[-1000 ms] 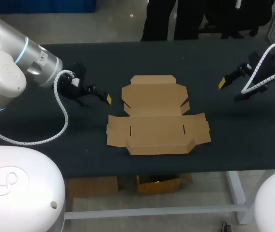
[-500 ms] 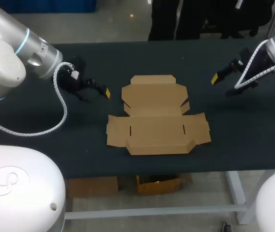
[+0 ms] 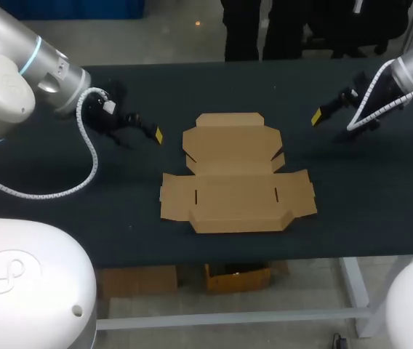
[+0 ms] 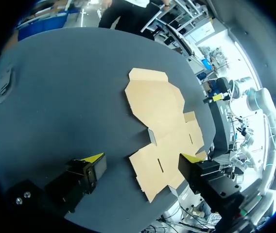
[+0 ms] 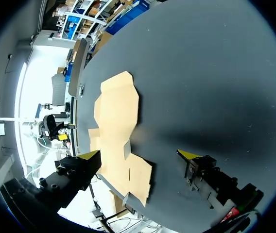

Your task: Assemble the packaging by folding the flat box into shape, placing the metal phone stand inside, and closing the box properly

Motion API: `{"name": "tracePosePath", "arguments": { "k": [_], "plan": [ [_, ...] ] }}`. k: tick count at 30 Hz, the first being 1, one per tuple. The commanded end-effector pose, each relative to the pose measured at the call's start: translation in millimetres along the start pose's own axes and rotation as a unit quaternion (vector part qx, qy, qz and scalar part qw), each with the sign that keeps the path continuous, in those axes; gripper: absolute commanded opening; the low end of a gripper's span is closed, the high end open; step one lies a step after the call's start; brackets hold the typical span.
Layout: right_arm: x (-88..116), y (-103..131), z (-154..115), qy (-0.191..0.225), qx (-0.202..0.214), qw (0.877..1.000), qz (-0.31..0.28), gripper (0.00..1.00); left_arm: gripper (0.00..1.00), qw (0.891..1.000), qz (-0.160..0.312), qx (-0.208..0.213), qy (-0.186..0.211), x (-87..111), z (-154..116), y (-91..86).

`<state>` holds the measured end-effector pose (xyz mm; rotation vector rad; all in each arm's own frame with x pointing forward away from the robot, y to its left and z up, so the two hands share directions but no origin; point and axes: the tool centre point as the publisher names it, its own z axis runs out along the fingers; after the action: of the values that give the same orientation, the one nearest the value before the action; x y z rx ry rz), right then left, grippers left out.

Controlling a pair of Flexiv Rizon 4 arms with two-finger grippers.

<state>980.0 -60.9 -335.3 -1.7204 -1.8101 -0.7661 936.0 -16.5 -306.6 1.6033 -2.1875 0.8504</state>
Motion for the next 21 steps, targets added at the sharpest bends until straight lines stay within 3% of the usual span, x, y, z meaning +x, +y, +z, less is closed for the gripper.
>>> {"name": "tracePosePath", "arguments": {
  "k": [1,14,21],
  "plan": [
    [-3.1,7.8,6.6,0.009,0.002,1.0,-0.006,1.0,1.0,1.0,0.0,-0.006,-0.003,1.8,-0.1,-6.5],
    [-0.7,23.6,24.7,0.035,-0.018,0.999,-0.017,1.0,1.0,1.0,-0.003,-0.002,0.002,-0.1,-3.5,-22.1],
    [-0.7,23.6,24.7,0.035,-0.018,0.999,-0.017,1.0,1.0,1.0,-0.003,-0.002,0.002,-0.1,-3.5,-22.1]
  ]
}}
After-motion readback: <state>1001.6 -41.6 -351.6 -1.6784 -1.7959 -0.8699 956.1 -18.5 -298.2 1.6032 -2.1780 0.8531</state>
